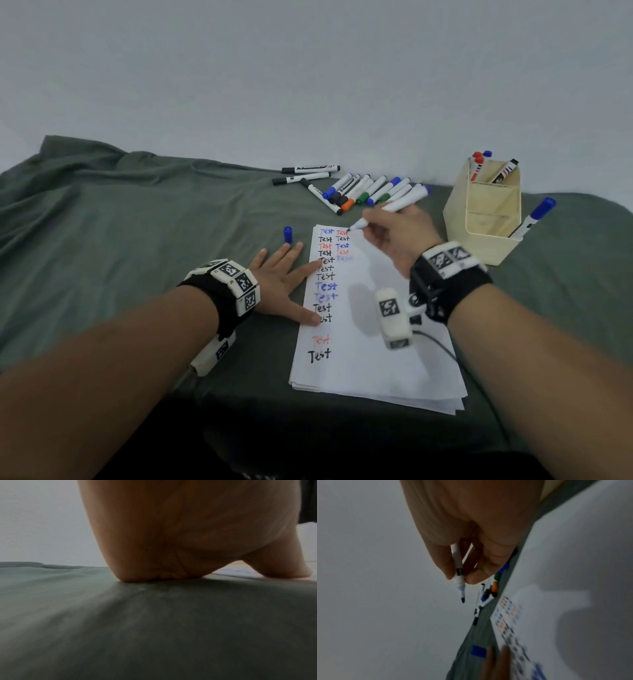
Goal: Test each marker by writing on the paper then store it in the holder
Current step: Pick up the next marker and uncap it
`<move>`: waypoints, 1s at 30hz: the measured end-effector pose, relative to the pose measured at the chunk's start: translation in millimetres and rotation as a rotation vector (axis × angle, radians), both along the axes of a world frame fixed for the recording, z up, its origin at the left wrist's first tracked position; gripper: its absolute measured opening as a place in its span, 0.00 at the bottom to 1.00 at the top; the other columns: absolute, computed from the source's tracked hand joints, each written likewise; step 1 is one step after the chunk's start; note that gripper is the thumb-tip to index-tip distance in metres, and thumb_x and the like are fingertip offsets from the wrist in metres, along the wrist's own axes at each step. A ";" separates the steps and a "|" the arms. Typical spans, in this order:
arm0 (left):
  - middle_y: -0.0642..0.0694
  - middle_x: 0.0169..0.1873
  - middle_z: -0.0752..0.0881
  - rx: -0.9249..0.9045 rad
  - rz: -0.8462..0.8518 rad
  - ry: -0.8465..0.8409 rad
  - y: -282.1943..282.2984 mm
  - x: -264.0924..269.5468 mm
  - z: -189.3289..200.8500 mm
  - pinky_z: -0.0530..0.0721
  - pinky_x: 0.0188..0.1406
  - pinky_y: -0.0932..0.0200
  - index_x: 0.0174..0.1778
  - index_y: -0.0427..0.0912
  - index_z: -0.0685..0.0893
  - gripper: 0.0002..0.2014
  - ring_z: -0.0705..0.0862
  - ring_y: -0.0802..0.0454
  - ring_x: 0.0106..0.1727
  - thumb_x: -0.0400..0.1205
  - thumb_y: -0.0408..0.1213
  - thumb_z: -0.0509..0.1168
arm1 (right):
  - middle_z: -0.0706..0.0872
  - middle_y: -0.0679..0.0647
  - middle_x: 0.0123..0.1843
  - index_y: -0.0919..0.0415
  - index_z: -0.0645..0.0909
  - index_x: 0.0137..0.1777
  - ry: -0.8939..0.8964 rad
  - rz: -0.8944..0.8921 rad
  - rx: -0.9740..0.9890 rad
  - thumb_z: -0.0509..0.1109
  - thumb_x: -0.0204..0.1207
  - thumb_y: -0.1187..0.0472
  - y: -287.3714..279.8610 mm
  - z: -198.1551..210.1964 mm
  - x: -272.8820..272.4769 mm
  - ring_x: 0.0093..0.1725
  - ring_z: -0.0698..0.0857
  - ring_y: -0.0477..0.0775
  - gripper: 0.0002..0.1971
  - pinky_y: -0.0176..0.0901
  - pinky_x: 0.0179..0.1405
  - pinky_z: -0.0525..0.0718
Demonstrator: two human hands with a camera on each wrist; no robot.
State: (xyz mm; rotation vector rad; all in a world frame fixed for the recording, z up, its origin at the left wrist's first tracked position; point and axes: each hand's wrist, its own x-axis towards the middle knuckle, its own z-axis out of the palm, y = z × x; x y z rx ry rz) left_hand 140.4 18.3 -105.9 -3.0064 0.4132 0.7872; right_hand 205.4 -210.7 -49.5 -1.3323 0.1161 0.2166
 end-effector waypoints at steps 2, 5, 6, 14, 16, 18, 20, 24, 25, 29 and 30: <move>0.50 0.82 0.23 0.005 -0.001 0.000 0.0 -0.3 0.6 0.32 0.81 0.33 0.80 0.70 0.28 0.60 0.24 0.49 0.82 0.58 0.88 0.51 | 0.90 0.58 0.34 0.64 0.82 0.46 -0.010 -0.028 -0.001 0.79 0.72 0.74 6.4 -23.5 -7.8 0.36 0.88 0.55 0.09 0.45 0.42 0.90; 0.50 0.81 0.23 0.010 -0.001 0.010 0.2 -0.4 0.6 0.32 0.80 0.33 0.80 0.70 0.27 0.60 0.24 0.49 0.82 0.58 0.89 0.50 | 0.87 0.59 0.33 0.62 0.84 0.42 -0.080 -0.055 -0.107 0.82 0.69 0.72 10.2 -47.6 -11.8 0.36 0.86 0.58 0.09 0.48 0.44 0.89; 0.51 0.81 0.22 0.013 -0.001 0.012 0.0 -0.3 0.4 0.32 0.80 0.33 0.79 0.70 0.27 0.60 0.23 0.49 0.82 0.58 0.89 0.50 | 0.87 0.59 0.34 0.60 0.85 0.40 -0.105 -0.061 -0.148 0.83 0.68 0.70 10.0 -51.6 -12.4 0.37 0.87 0.58 0.09 0.48 0.45 0.89; 0.50 0.81 0.22 0.029 0.001 0.022 -0.6 0.1 0.9 0.32 0.80 0.32 0.79 0.69 0.26 0.60 0.23 0.49 0.82 0.59 0.88 0.50 | 0.92 0.59 0.38 0.56 0.86 0.39 -0.198 -0.008 -0.325 0.83 0.65 0.62 7.4 -63.9 -8.5 0.37 0.90 0.51 0.08 0.44 0.43 0.89; 0.50 0.81 0.22 0.031 -0.001 0.028 -0.9 -0.2 1.8 0.32 0.80 0.32 0.79 0.69 0.26 0.60 0.23 0.49 0.82 0.59 0.88 0.51 | 0.92 0.61 0.41 0.57 0.86 0.40 -0.196 0.001 -0.341 0.83 0.66 0.63 7.4 -65.8 -7.6 0.40 0.91 0.55 0.08 0.49 0.48 0.91; 0.50 0.81 0.22 0.031 0.001 0.032 -1.1 -0.5 2.7 0.32 0.80 0.32 0.79 0.69 0.26 0.60 0.23 0.49 0.82 0.60 0.88 0.51 | 0.92 0.60 0.42 0.57 0.86 0.41 -0.201 0.007 -0.366 0.83 0.66 0.62 6.7 -66.9 -7.4 0.43 0.92 0.57 0.08 0.52 0.51 0.91; 0.50 0.81 0.22 0.033 0.001 0.033 -1.3 -0.8 3.3 0.32 0.80 0.32 0.80 0.68 0.26 0.60 0.23 0.49 0.82 0.60 0.87 0.52 | 0.92 0.58 0.41 0.56 0.86 0.41 -0.209 0.015 -0.393 0.83 0.66 0.61 6.7 -67.3 -7.7 0.44 0.92 0.57 0.08 0.52 0.51 0.91; 0.51 0.81 0.22 0.025 0.005 0.041 -1.5 -1.0 4.0 0.31 0.80 0.32 0.80 0.69 0.27 0.60 0.23 0.49 0.81 0.60 0.87 0.53 | 0.91 0.56 0.37 0.56 0.85 0.38 -0.215 0.045 -0.391 0.82 0.65 0.64 8.1 -66.7 -8.5 0.38 0.89 0.51 0.08 0.46 0.43 0.89; 0.51 0.81 0.21 0.024 0.006 0.042 -1.4 -1.0 4.2 0.31 0.80 0.32 0.80 0.69 0.27 0.60 0.23 0.49 0.81 0.60 0.87 0.53 | 0.92 0.56 0.37 0.56 0.85 0.38 -0.214 0.040 -0.387 0.82 0.65 0.64 8.1 -66.5 -8.5 0.38 0.90 0.51 0.08 0.46 0.44 0.89; 0.51 0.81 0.22 0.028 0.008 0.042 -1.6 -1.0 4.2 0.31 0.80 0.32 0.79 0.69 0.26 0.60 0.22 0.50 0.81 0.60 0.87 0.52 | 0.93 0.59 0.42 0.58 0.87 0.42 -0.207 0.018 -0.365 0.83 0.68 0.63 5.9 -66.4 -9.0 0.44 0.92 0.57 0.07 0.50 0.51 0.91; 0.51 0.81 0.22 0.029 0.008 0.041 -1.7 -0.8 4.1 0.32 0.80 0.32 0.79 0.69 0.26 0.60 0.23 0.49 0.81 0.60 0.87 0.52 | 0.93 0.58 0.41 0.58 0.87 0.42 -0.214 0.023 -0.379 0.83 0.68 0.62 5.8 -66.7 -8.7 0.44 0.92 0.55 0.07 0.49 0.51 0.90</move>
